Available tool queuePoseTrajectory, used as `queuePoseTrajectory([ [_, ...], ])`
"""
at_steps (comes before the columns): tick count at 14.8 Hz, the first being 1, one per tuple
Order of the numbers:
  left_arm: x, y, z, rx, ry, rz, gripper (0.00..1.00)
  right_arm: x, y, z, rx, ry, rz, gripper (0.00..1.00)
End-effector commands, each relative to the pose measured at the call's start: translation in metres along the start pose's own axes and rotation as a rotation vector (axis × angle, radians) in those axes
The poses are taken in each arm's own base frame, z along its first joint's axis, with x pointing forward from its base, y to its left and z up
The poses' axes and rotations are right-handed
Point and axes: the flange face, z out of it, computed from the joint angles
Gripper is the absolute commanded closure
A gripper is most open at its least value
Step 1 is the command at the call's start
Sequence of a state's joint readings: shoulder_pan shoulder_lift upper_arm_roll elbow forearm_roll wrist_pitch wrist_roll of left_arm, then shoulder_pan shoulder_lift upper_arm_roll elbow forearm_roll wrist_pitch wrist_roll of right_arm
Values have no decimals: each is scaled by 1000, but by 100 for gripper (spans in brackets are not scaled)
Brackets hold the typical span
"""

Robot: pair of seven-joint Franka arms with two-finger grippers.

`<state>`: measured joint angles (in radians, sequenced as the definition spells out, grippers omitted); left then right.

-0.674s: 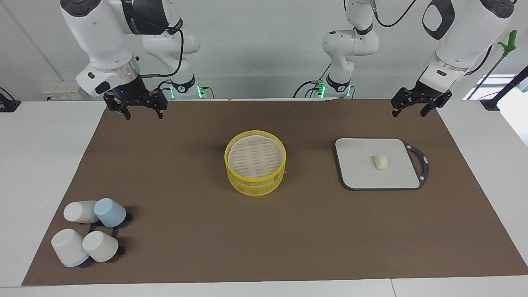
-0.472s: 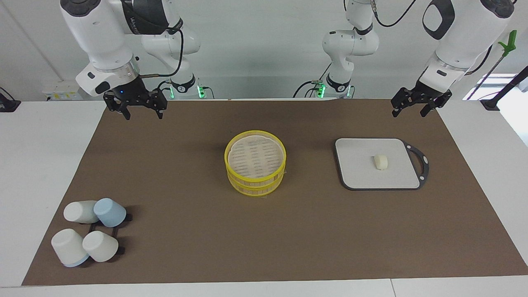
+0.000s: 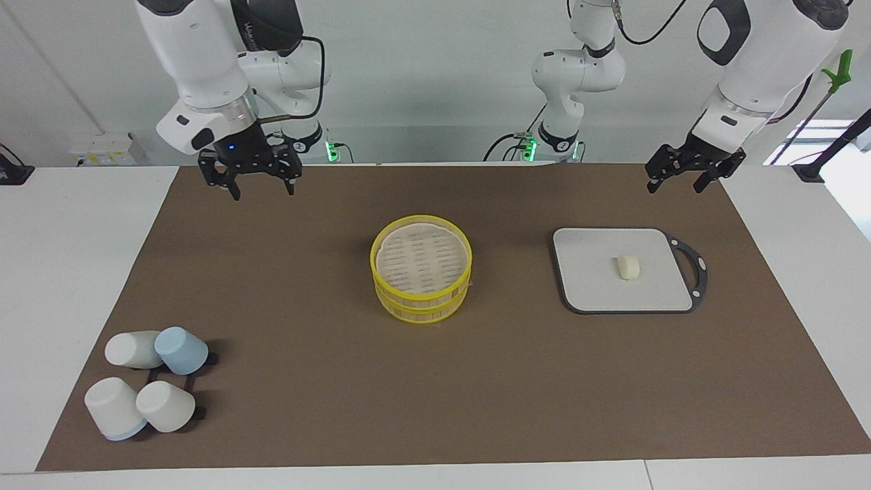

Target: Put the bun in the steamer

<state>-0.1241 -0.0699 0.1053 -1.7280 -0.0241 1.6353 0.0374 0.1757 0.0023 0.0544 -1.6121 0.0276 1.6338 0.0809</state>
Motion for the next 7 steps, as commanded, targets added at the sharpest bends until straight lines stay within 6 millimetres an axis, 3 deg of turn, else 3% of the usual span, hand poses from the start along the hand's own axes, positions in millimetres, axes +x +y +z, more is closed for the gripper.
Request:
queuePoseTrajectory([
  [1,-18,-6,30,-12,22,-1,0,45,-99,12,14,-44,53,0],
  [3,-30,-14,75,-15,39,-15,0,64,-162,30,18,-42,97,0],
  [5,-33,-17,122,-12,45,-6,0,69,-214,66,7,-47,87,0],
  [7,-28,-25,172,-3,46,38,0,76,-253,104,3,-12,82,0],
])
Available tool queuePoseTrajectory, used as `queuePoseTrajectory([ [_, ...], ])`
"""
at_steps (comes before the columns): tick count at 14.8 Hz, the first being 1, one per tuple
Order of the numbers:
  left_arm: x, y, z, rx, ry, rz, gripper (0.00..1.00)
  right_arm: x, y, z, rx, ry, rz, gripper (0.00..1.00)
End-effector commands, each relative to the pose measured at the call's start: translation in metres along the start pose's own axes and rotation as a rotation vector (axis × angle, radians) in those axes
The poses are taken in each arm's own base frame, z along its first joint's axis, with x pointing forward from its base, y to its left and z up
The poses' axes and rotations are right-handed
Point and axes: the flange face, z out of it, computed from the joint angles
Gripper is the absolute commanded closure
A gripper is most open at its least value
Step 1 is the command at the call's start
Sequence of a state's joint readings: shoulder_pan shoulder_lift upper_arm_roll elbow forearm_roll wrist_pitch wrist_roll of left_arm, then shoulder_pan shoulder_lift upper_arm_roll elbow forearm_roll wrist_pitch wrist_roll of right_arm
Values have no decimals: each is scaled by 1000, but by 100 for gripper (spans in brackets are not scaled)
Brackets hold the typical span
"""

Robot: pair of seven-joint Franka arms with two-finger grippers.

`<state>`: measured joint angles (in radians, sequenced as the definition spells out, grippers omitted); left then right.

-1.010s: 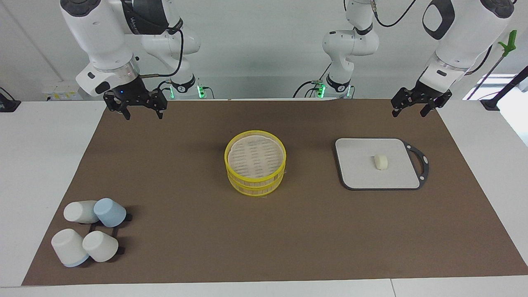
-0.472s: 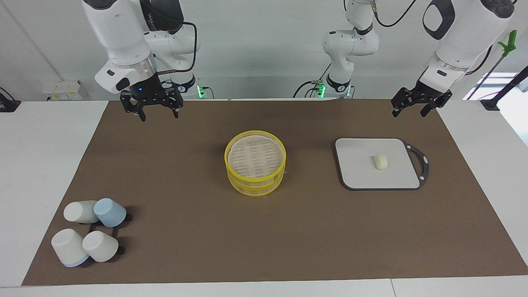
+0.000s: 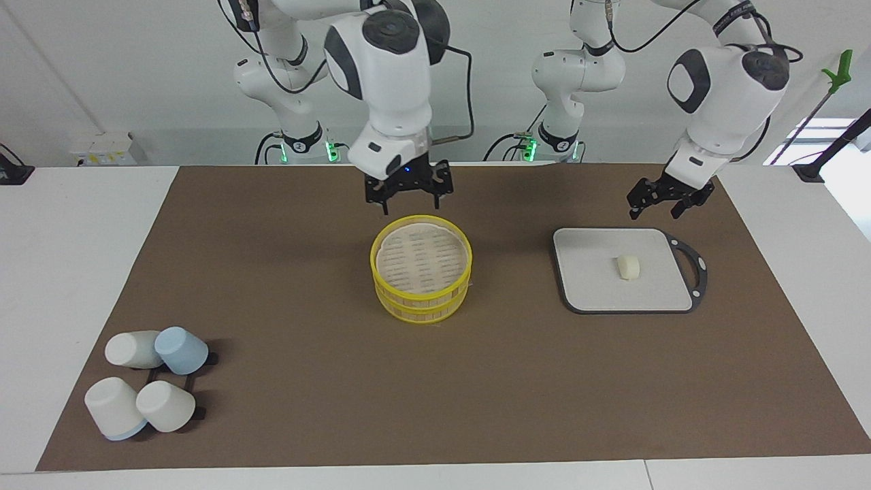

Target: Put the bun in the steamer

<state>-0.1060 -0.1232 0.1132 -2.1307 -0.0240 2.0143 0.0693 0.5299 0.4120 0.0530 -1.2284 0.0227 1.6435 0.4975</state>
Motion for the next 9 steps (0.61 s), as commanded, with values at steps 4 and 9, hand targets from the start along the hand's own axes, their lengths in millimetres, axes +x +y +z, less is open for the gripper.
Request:
queuePoseTrajectory([
  [4,-2,-11,115,19,36,58,0,11,-81,93,-9,83,-1,0],
  [9,1,-19,142,32,69,73,0,-11,-87,146,-27,51,-2,0],
])
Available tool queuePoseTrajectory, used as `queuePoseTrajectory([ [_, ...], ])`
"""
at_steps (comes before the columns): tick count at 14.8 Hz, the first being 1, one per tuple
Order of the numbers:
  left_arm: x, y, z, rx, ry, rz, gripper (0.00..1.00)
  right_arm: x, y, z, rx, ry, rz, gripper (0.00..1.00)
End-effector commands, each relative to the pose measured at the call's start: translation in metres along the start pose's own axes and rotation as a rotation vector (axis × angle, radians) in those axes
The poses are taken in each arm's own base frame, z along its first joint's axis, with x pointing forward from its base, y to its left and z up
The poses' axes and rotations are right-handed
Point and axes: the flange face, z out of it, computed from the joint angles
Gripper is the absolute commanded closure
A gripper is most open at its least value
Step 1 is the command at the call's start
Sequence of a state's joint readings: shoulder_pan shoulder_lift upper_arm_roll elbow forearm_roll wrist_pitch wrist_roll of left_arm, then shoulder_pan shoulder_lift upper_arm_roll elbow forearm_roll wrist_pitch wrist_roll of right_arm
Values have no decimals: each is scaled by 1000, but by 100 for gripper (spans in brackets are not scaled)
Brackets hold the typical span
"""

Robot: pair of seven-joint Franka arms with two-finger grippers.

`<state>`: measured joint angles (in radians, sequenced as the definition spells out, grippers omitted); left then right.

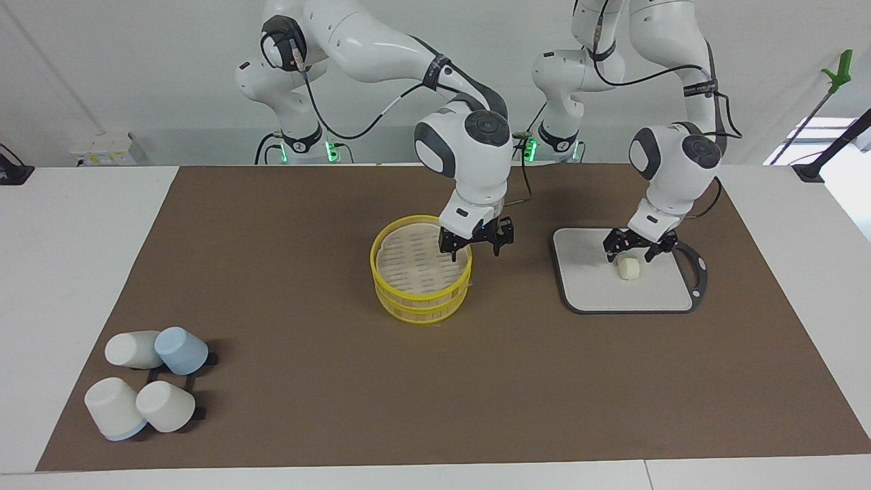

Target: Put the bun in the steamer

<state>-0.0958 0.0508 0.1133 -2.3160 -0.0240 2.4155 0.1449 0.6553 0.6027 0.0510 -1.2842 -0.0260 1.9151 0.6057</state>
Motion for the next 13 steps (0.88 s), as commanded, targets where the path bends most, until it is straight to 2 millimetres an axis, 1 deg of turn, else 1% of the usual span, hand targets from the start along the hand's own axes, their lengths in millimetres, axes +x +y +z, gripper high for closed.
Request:
queuePoseTrajectory([
  [1,-1,-13,11,7,35,8,0,-18,3,13,-5,14,16,0],
  [2,0,-13,12,8,40,8,0,-22,4,16,-3,15,20,0],
  [4,1,-13,18,11,38,29,0,-25,3,20,1,10,38,14],
  [5,4,-14,24,15,48,33,0,-26,4,21,5,9,43,24],
  [6,6,-12,27,17,56,34,0,-25,4,22,10,11,46,44],
  [7,5,-12,28,16,47,34,3,-26,4,22,12,8,50,64],
  [8,5,-13,27,15,42,31,13,-27,4,21,15,2,51,86],
  [9,5,-13,27,12,30,31,30,-25,6,19,16,1,57,100],
  [10,9,-14,23,10,20,31,42,-25,6,18,17,-2,56,100],
  [11,13,-14,17,6,-1,32,50,-23,7,18,16,0,59,100],
  [12,19,-14,9,0,-23,31,63,-21,10,13,13,-3,62,100],
  [13,20,-14,6,-2,-34,32,73,-16,13,0,-2,-20,58,100],
])
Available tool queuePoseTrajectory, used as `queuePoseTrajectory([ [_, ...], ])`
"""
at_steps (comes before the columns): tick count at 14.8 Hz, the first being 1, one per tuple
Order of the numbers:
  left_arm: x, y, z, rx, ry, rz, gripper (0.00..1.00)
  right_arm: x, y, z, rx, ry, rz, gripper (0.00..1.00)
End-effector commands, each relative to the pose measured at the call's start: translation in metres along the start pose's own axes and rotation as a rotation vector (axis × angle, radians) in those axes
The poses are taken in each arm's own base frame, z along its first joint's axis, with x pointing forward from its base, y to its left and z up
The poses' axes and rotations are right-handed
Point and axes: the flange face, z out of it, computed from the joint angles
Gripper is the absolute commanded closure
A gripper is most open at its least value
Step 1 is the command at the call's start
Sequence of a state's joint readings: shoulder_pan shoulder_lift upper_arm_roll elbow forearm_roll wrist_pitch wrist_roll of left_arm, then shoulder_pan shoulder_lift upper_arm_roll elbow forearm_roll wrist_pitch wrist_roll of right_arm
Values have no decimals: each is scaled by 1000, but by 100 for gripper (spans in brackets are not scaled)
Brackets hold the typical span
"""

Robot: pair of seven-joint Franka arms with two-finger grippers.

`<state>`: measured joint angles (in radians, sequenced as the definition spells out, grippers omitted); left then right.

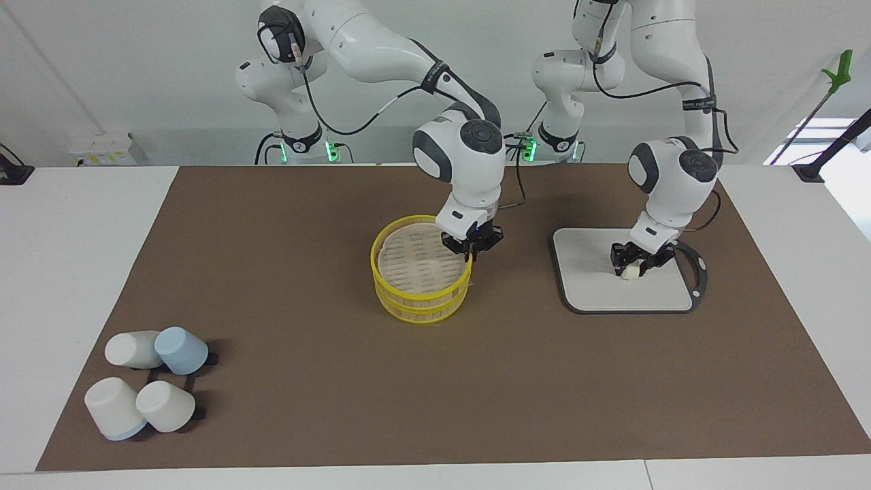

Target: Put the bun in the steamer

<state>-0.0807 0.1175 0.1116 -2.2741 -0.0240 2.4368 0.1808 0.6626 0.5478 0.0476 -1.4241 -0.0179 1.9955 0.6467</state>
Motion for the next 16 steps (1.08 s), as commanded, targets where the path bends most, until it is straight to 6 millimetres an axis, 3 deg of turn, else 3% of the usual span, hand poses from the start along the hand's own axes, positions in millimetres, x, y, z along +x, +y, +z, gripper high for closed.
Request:
queuePoseTrajectory([
  [1,8,-6,-12,-12,-31,5,79,13,21,-31,-30,-41,30,100],
  [2,8,-6,-12,-14,-37,2,79,28,40,-56,-33,-50,18,100],
  [4,16,-5,-27,-20,-44,-1,78,44,103,-99,-62,-125,-63,100],
  [6,37,4,-63,-35,-77,-36,77,51,183,-157,-39,-130,-168,100],
  [7,53,23,-90,-47,-86,-84,77,49,213,-171,-39,-153,-210,100],
  [9,89,99,-125,-37,-94,-206,77,41,262,-199,-39,-180,-253,100],
  [11,106,187,-152,-35,-55,-328,77,30,304,-213,-33,-202,-262,100],
  [13,94,276,-160,-54,-33,-364,77,20,336,-219,-32,-210,-294,100],
  [16,65,372,-155,-122,26,-372,77,16,376,-217,-22,-225,-284,100],
])
